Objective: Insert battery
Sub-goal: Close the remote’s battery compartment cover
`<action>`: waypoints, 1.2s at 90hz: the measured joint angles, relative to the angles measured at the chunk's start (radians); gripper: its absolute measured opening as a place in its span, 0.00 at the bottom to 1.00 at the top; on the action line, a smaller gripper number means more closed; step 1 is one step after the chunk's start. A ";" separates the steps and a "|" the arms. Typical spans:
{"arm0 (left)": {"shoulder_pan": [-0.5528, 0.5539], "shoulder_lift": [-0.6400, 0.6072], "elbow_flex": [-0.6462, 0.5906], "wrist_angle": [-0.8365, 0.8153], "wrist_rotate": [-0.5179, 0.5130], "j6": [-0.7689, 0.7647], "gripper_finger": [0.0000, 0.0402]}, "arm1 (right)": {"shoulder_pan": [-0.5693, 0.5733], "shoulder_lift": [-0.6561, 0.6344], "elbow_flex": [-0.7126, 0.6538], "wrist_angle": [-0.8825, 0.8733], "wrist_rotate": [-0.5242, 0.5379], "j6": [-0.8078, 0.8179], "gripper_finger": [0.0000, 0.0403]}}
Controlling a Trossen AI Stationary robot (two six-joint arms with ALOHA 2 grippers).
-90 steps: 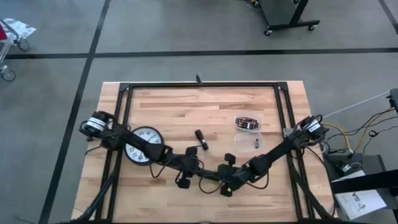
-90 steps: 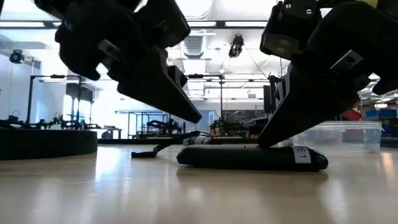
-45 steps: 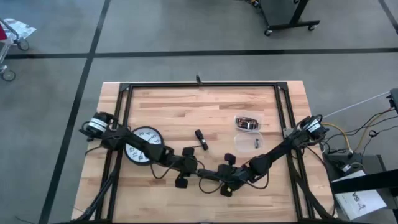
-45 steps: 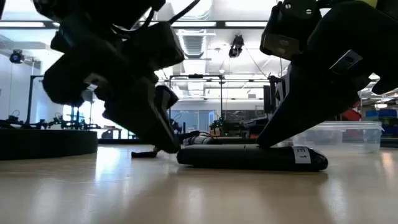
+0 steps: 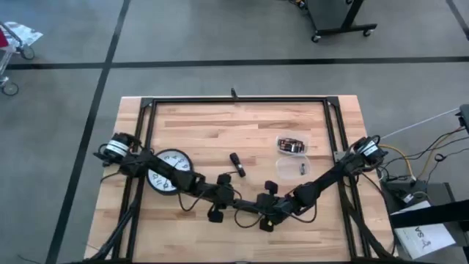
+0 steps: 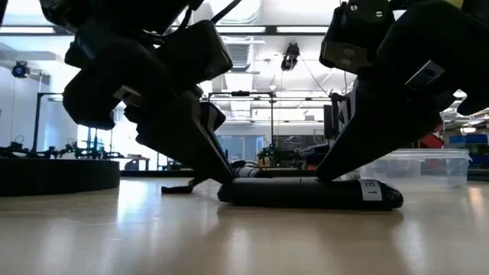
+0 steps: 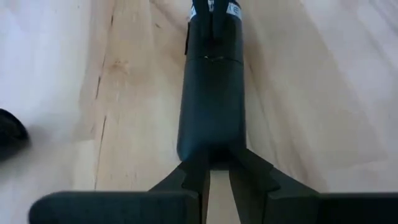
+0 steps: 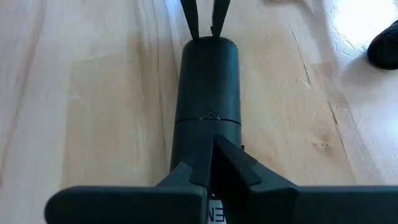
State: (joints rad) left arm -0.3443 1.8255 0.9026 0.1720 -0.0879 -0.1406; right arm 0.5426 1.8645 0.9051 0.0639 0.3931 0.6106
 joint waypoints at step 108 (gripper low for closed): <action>0.000 0.035 0.009 -0.029 -0.007 0.005 0.10 | 0.000 0.000 0.000 0.000 0.000 -0.001 0.00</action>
State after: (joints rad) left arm -0.3443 1.8610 0.9115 0.1425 -0.0952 -0.1356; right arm 0.5426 1.8645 0.9051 0.0635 0.3931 0.6095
